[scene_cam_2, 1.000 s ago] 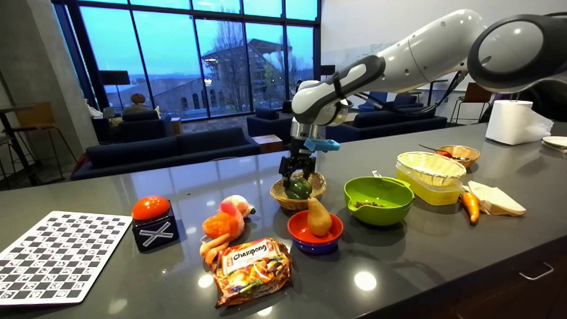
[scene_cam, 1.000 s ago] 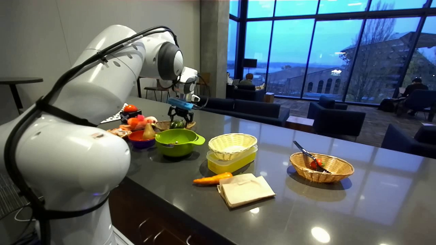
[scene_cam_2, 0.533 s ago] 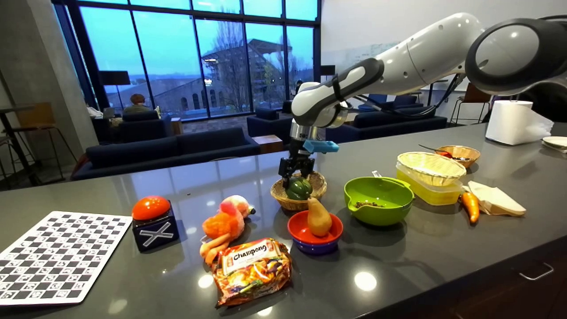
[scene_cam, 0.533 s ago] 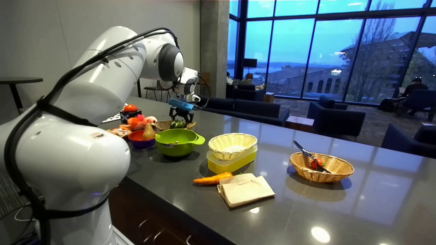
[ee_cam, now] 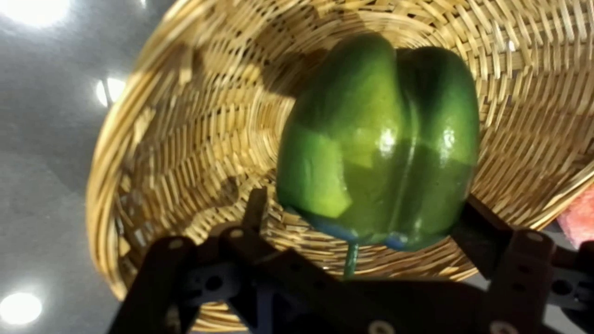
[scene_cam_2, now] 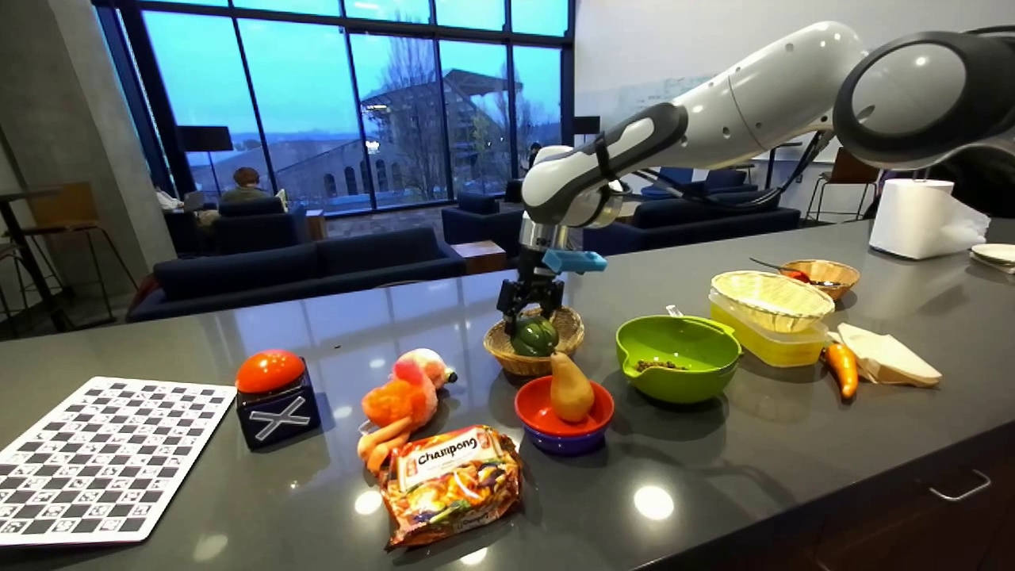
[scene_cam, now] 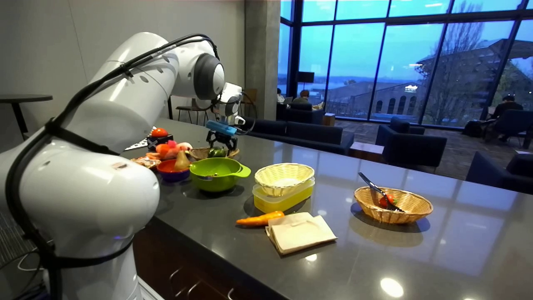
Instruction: Remove the green pepper from the basket on the left and put it in the white basket on the right
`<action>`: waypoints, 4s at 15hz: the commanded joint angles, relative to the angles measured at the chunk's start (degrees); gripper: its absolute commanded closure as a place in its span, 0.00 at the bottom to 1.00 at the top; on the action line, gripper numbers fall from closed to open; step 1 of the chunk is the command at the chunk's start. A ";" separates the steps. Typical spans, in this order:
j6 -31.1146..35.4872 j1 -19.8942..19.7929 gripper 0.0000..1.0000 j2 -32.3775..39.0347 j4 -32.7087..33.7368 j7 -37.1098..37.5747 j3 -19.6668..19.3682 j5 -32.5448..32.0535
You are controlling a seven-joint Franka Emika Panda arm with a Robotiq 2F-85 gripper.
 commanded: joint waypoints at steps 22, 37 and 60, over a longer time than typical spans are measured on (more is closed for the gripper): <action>-2.39 3.26 0.00 -4.68 -6.66 10.26 -1.38 -1.94; -2.36 3.64 0.31 -6.49 -7.64 12.37 -1.54 -2.96; -7.04 4.87 0.31 -34.16 -27.86 45.15 -2.56 -3.73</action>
